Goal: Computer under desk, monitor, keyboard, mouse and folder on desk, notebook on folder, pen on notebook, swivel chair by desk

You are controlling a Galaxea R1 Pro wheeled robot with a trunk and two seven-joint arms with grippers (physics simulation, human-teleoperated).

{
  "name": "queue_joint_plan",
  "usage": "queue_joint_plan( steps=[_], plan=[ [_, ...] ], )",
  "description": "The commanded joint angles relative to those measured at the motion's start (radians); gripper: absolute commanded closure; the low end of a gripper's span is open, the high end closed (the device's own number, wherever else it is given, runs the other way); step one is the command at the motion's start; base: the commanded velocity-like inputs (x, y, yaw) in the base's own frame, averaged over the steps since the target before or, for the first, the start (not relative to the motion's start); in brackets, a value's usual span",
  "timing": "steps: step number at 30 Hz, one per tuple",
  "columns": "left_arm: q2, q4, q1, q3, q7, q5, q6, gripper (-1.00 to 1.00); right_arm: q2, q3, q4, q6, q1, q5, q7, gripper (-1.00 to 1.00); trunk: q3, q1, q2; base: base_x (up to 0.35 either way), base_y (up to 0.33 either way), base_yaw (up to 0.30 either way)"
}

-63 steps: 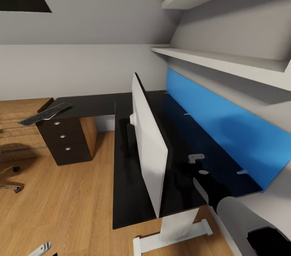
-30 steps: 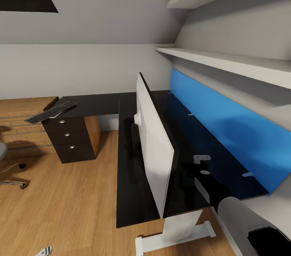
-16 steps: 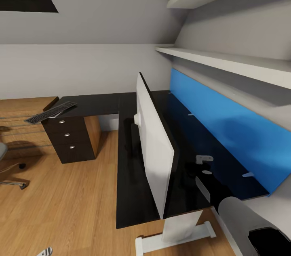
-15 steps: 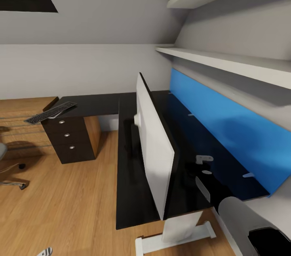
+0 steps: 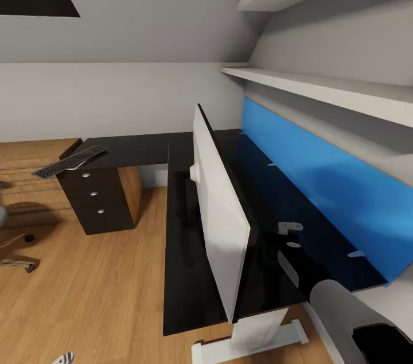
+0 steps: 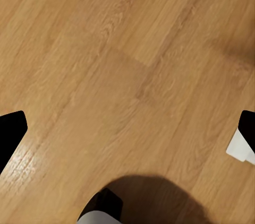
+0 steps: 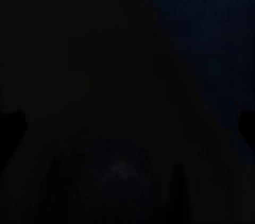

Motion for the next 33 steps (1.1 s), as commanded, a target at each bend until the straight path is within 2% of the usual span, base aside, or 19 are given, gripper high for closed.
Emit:
queue_joint_plan(
  steps=[1, 6, 12, 22, 27, 33],
  plan=[
    [0.000, -0.002, 0.000, 0.000, 0.004, 0.011, 0.006, -1.00, -0.001, 0.008, -0.002, 0.015, 0.000, -0.009, -0.008, -1.00, -0.001, 0.000, -0.001, 0.003, 0.000, 0.000],
    [0.000, -0.002, 0.000, 0.001, 0.004, 0.011, 0.005, -1.00, -0.001, 0.006, -0.002, 0.036, 0.000, -0.011, -0.008, -1.00, -0.001, 0.000, -0.001, 0.001, 0.000, 0.000],
    [0.000, -0.002, 0.000, 0.002, 0.005, 0.011, 0.005, -1.00, 0.000, -0.003, -0.003, 0.098, 0.000, -0.013, -0.008, -1.00, -0.001, 0.000, -0.001, 0.000, 0.000, 0.000],
    [0.000, -0.002, 0.000, 0.004, 0.005, 0.011, 0.005, -1.00, 0.000, -0.005, -0.003, 0.144, 0.000, -0.015, -0.006, -1.00, -0.001, 0.000, -0.001, 0.000, 0.000, 0.000],
    [0.000, -0.002, 0.000, 0.004, 0.005, 0.011, 0.005, -1.00, -0.001, -0.005, -0.003, 0.157, 0.000, -0.048, -0.006, -1.00, -0.001, 0.000, -0.001, 0.000, 0.000, 0.000],
    [0.000, -0.002, 0.000, 0.003, 0.005, 0.011, 0.005, -1.00, 0.000, -0.005, -0.003, 0.159, 0.000, -0.056, -0.006, -1.00, -0.001, 0.000, -0.001, 0.000, 0.000, 0.000]
  ],
)
